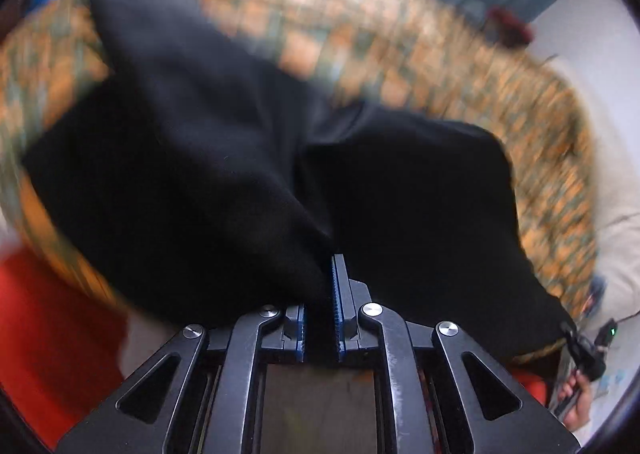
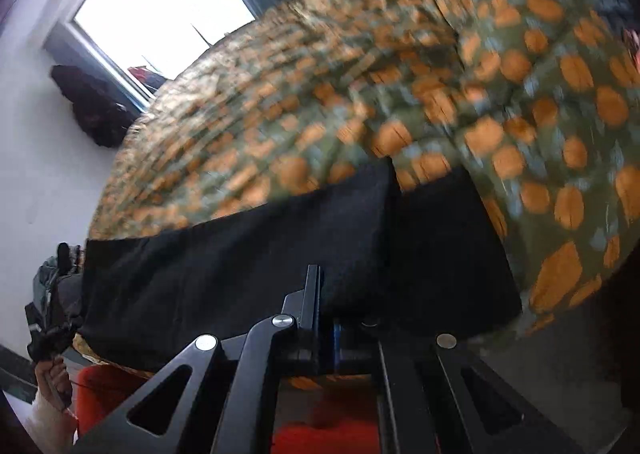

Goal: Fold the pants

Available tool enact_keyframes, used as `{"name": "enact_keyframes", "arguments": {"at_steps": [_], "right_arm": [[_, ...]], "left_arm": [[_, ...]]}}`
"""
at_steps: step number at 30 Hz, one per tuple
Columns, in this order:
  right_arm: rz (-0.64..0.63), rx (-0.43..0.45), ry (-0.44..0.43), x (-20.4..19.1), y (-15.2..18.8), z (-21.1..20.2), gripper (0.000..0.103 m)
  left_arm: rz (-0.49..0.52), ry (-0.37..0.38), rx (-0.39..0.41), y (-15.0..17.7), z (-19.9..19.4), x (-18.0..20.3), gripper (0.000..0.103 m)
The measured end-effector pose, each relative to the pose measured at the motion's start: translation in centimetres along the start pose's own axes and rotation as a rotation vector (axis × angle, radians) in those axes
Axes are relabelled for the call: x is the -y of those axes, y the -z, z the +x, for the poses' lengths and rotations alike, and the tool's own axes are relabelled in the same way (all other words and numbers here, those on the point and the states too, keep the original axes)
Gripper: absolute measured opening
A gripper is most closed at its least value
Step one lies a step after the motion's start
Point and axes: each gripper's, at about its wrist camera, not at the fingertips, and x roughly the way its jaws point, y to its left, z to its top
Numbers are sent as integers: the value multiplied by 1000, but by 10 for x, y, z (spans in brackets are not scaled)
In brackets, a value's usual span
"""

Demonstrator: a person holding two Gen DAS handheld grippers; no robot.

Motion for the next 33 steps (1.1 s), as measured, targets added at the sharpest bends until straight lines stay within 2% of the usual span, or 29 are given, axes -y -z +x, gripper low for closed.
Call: {"name": "enact_keyframes", "arguments": {"at_steps": [1,4,6,12,25,31,32,33], "right_arm": [[16,-43,33,13,9,17,4],[32,-65,82,29,20,31,5],[48,-46,76,34,21,28,5],[-42,-12,181,26,11,22,4],[57,49,253,49,11,16,4],[27,79,321,39,13,14,5],[18,87,336,37,14,12,5],[6,96,359,34,15,10,12]], "left_arm": [[-27,-4,-33,8,14,-4,8],[-17,-19,-30,13,21,0,8],[15,-17,-19,12,17,6,9],[72,-27,-34,20,25,21,9],[187,-53,-38,31,31,39,10],[218,-75,-30,32,33,44,10],[230,-82,-25,33,33,46,11],[243,-90,-20,34,32,47,13]]}}
